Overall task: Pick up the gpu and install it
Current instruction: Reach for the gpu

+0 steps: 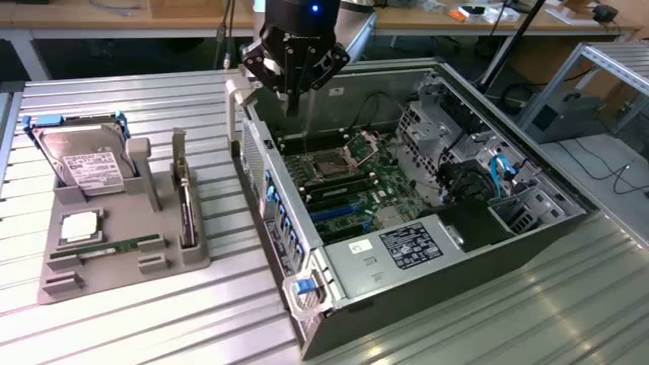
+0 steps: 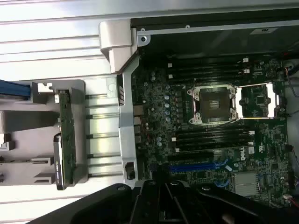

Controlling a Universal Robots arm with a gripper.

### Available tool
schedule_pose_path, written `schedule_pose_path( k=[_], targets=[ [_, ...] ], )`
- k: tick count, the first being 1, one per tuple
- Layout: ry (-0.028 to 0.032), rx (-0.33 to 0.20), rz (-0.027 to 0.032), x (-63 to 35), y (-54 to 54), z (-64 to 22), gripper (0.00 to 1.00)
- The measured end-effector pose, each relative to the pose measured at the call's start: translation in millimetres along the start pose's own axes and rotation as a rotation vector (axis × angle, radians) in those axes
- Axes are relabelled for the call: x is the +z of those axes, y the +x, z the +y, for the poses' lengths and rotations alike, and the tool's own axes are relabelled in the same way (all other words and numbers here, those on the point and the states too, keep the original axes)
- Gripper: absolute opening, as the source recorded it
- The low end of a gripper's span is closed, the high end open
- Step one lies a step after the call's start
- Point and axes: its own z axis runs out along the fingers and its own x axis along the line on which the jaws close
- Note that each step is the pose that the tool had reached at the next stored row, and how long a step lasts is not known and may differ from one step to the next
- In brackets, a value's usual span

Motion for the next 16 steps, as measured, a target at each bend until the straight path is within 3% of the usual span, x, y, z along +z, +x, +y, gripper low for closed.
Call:
schedule_pose_path(
  k=[1, 16],
  targets=[
    [0.0000, 0.000, -0.0001, -0.2, 6.7, -0.5, 0.11],
    [0.0001, 0.000, 0.0000, -0.6, 20.7, -1.5, 0.11]
  ],
)
